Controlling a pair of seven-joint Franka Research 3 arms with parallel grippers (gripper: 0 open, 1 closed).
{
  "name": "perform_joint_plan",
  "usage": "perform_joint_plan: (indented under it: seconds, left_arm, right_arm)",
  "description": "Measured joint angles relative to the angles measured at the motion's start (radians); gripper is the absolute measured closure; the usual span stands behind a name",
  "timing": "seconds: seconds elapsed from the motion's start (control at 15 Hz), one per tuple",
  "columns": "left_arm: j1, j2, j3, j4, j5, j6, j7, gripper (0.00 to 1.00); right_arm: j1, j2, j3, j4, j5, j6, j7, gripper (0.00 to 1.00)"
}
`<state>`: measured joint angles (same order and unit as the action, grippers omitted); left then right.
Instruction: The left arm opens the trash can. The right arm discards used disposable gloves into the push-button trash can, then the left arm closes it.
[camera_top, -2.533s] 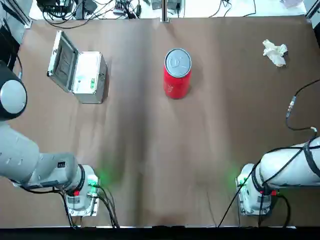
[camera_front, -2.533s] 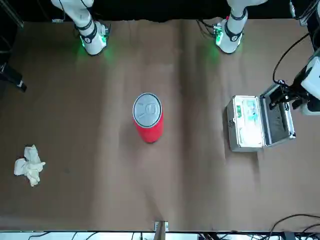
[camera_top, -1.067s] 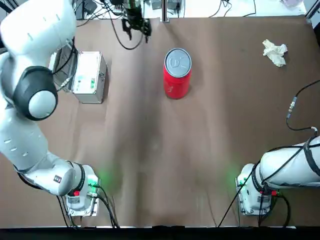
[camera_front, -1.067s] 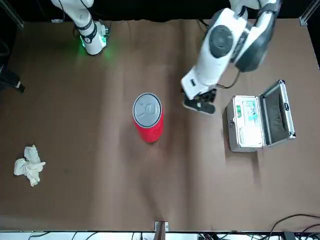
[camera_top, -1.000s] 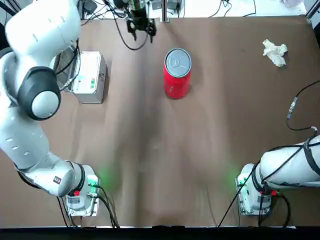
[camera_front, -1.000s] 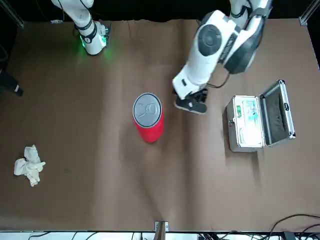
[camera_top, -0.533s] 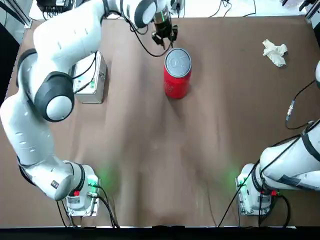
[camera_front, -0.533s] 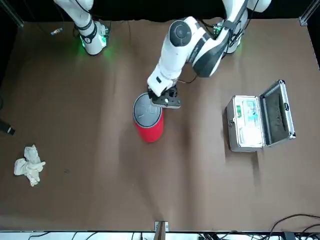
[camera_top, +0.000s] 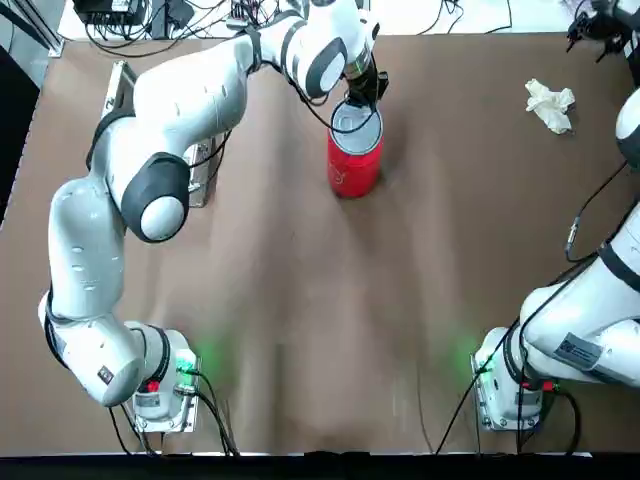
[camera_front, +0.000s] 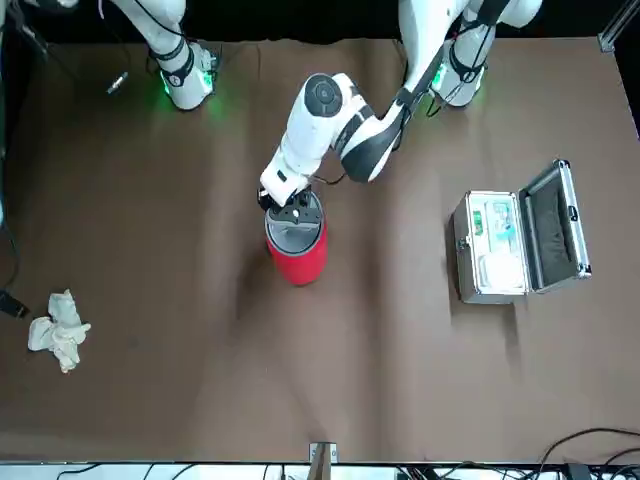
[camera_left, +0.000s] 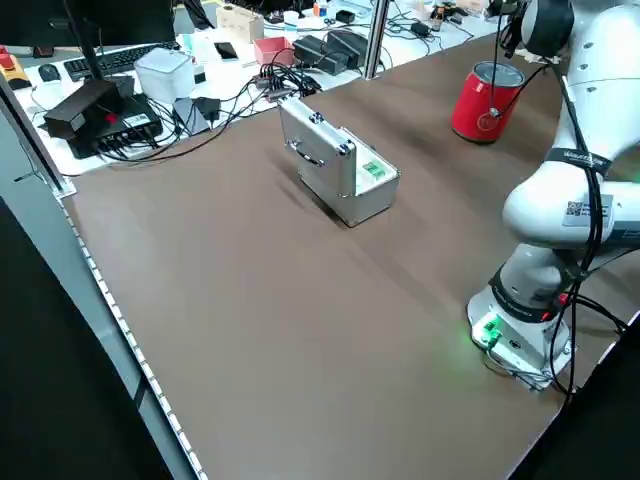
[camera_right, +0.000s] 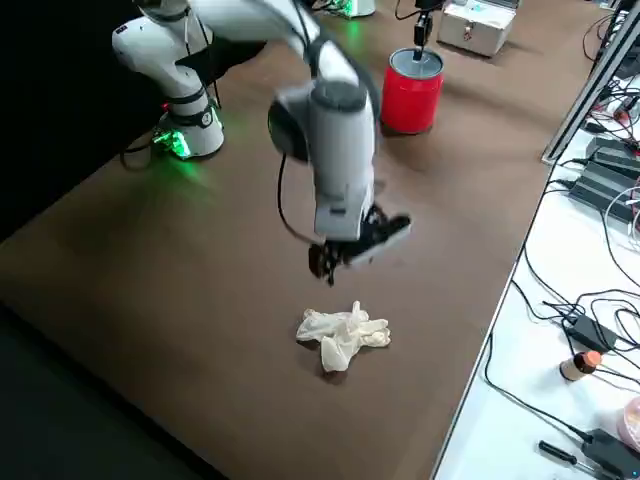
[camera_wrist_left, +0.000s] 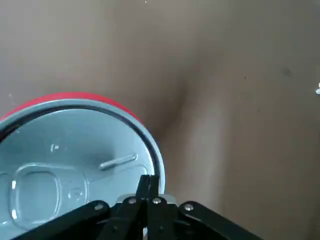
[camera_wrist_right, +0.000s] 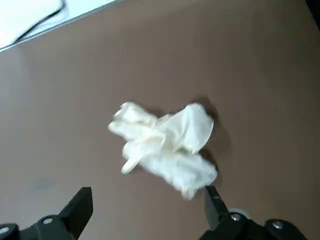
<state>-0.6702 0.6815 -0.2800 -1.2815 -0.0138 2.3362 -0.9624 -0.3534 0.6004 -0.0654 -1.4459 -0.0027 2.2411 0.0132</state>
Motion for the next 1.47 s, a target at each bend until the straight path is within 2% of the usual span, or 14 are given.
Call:
perform_joint_plan:
  seconds: [0.2,0.53,0.73,1.13,1.4,1.47]
  left_arm:
    - [-0.007,0.01,0.009,0.002,0.0,0.0,0.0,0.99]
    - [-0.101,0.027,0.119,0.006,0.0,0.004,-0.001,0.99]
    - [-0.12,0.029,0.14,0.012,0.0,0.004,-0.002,0.99]
    - [-0.161,0.035,0.182,0.02,0.0,0.005,-0.011,0.99]
    - [-0.15,0.021,0.182,0.037,0.0,-0.016,-0.031,0.99]
    - [-0.144,0.009,0.182,0.044,0.0,-0.032,-0.042,0.99]
  right_arm:
    - [-0.025,0.128,0.0,0.033,-0.015,0.123,0.0,0.01]
    - [-0.03,0.282,-0.004,0.148,-0.026,0.14,0.0,0.01]
    - [-0.03,0.329,-0.006,0.173,-0.038,0.136,0.0,0.01]
    - [-0.014,0.361,-0.005,0.173,-0.04,0.136,0.008,0.01]
    - [-0.014,0.373,-0.006,0.177,-0.04,0.152,0.013,0.06]
    - [-0.014,0.374,-0.006,0.178,-0.04,0.152,0.015,0.13]
